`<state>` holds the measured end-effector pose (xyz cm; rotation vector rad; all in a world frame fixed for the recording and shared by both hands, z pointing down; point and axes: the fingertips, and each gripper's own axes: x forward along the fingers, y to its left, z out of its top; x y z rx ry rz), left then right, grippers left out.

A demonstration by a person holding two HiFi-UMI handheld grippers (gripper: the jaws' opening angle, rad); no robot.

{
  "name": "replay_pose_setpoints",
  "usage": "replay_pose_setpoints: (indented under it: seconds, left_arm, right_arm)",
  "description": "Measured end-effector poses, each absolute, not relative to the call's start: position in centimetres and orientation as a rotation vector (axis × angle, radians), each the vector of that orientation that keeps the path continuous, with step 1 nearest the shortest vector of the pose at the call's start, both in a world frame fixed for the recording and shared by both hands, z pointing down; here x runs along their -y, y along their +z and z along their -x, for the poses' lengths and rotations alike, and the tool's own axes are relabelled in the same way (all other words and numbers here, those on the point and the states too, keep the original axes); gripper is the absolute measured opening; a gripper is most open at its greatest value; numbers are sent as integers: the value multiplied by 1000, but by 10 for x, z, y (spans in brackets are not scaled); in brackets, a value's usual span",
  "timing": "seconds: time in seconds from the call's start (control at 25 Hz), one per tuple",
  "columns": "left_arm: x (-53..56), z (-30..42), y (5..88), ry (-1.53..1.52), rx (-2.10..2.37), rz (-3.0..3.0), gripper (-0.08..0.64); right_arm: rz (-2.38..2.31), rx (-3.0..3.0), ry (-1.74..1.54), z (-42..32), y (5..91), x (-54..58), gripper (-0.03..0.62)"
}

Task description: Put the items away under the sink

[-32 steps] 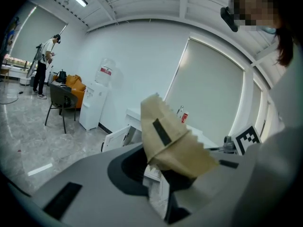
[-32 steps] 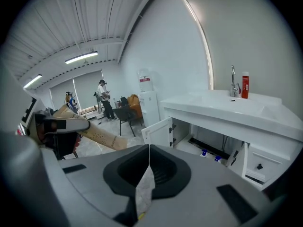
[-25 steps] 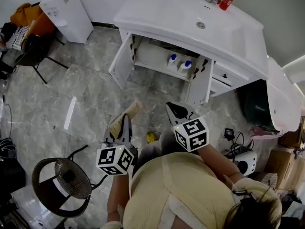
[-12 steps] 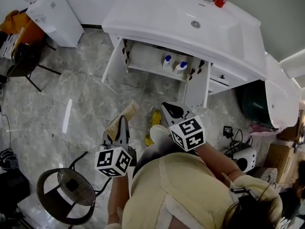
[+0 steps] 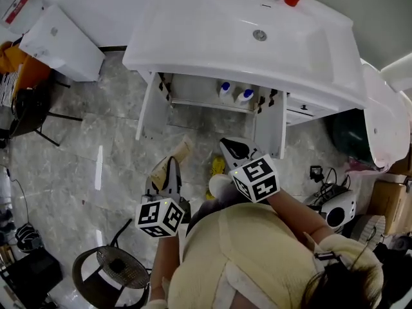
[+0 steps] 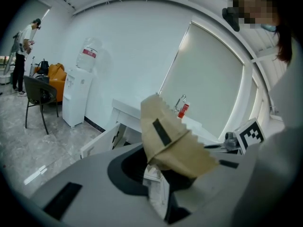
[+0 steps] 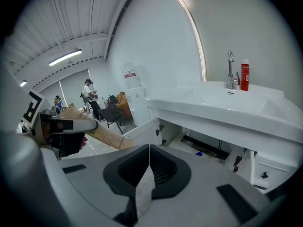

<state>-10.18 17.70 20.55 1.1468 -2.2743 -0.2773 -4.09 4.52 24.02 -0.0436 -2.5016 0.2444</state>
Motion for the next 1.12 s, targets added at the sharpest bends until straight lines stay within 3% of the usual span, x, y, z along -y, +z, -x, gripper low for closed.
replay_pose_setpoints:
  seconds: [1.12]
  left_arm:
    - [-89, 181, 263, -40, 2055, -1386, 72]
  right_arm:
    - [-344, 2438, 432, 73, 284, 3, 26]
